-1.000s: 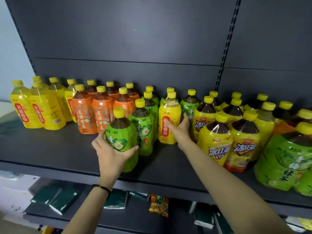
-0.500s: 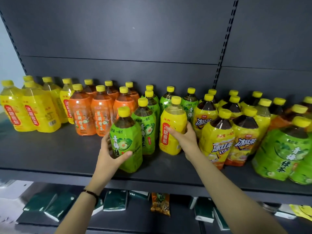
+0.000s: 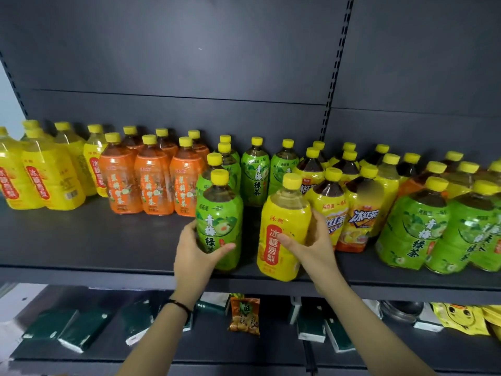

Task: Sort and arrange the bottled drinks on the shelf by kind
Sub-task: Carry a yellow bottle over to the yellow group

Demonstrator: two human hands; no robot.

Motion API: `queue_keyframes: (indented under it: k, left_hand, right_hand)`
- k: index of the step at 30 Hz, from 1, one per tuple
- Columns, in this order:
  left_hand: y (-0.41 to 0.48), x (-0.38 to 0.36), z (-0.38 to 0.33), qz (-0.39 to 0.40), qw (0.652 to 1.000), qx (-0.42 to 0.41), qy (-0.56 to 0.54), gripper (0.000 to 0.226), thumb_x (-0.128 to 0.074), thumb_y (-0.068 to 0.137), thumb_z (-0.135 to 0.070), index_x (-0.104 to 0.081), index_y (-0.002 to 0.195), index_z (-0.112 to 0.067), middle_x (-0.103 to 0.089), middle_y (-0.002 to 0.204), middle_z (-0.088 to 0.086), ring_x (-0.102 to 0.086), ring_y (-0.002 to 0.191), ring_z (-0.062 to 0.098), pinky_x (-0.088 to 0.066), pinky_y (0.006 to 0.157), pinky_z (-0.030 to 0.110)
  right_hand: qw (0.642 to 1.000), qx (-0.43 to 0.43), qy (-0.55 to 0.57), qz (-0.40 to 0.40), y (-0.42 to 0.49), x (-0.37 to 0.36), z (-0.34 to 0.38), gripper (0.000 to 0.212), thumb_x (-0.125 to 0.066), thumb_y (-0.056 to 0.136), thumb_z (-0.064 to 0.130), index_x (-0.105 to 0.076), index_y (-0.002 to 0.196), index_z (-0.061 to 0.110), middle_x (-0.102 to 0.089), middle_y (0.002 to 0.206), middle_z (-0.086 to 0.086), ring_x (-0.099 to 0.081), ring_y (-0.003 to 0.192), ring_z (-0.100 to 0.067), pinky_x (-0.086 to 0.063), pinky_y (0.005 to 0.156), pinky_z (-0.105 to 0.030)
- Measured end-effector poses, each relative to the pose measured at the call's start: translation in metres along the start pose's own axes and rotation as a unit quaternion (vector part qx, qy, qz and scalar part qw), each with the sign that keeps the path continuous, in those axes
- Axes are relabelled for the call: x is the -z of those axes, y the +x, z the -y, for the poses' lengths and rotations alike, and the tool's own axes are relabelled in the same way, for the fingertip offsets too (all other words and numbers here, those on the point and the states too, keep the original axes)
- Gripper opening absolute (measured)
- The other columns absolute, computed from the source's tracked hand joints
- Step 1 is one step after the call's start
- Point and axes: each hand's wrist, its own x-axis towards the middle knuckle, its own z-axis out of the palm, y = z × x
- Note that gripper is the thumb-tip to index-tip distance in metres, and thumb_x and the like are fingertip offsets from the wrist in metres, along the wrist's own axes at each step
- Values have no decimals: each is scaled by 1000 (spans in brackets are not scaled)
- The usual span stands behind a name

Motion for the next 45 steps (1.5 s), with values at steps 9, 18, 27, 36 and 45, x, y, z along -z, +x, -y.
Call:
queue_keyframes:
  k: [9, 18, 27, 36, 45]
  left_hand:
    - [0, -84, -43, -17, 997, -17, 79, 98, -75, 58, -62, -38, 133, -12, -52, 129, 5, -48, 122, 24, -50, 84, 46]
    - [47, -123, -44, 15, 999, 4, 34, 96, -78, 68, -47, -31, 139, -3, -47, 133, 17, -47, 123, 33, -46, 93, 46]
    - [-29, -90, -20, 259, 953, -45, -153, 87, -66, 71, -64, -31, 143, -29, -41, 144, -7, -43, 130, 9, -42, 105, 37]
    - [-25, -78, -48, 340, 918, 26, -201, 77, -82, 67, 0, -44, 126, -31, -65, 115, -1, -65, 102, 10, -53, 80, 27]
    - [-10, 16, -3, 183, 973, 25, -141, 89, -93, 46, -34, -49, 123, -34, -68, 111, -3, -66, 101, 14, -57, 82, 38]
  right_hand:
    - [1000, -12, -2, -24, -15, 53, 0, 116, -90, 38, 59, -37, 138, 34, -57, 130, 4, -58, 118, -15, -54, 92, -47]
    - [999, -7, -32, -26, -16, 55, -2, 107, -87, 49, 53, -33, 140, 37, -53, 134, 4, -54, 122, -15, -52, 95, -45]
    - [1000, -5, -28, -10, -18, 56, 2, 100, -85, 53, 44, -32, 138, 35, -50, 133, 6, -51, 121, -11, -53, 93, -38]
    - [995, -20, -5, 102, -7, 40, 9, 88, -89, 56, 36, -45, 133, 33, -62, 125, 6, -61, 112, -10, -56, 84, -30]
    - [980, -4, -7, 200, -2, -55, 2, 78, -82, 68, 34, -44, 135, 31, -61, 125, 11, -60, 112, -4, -53, 89, -28]
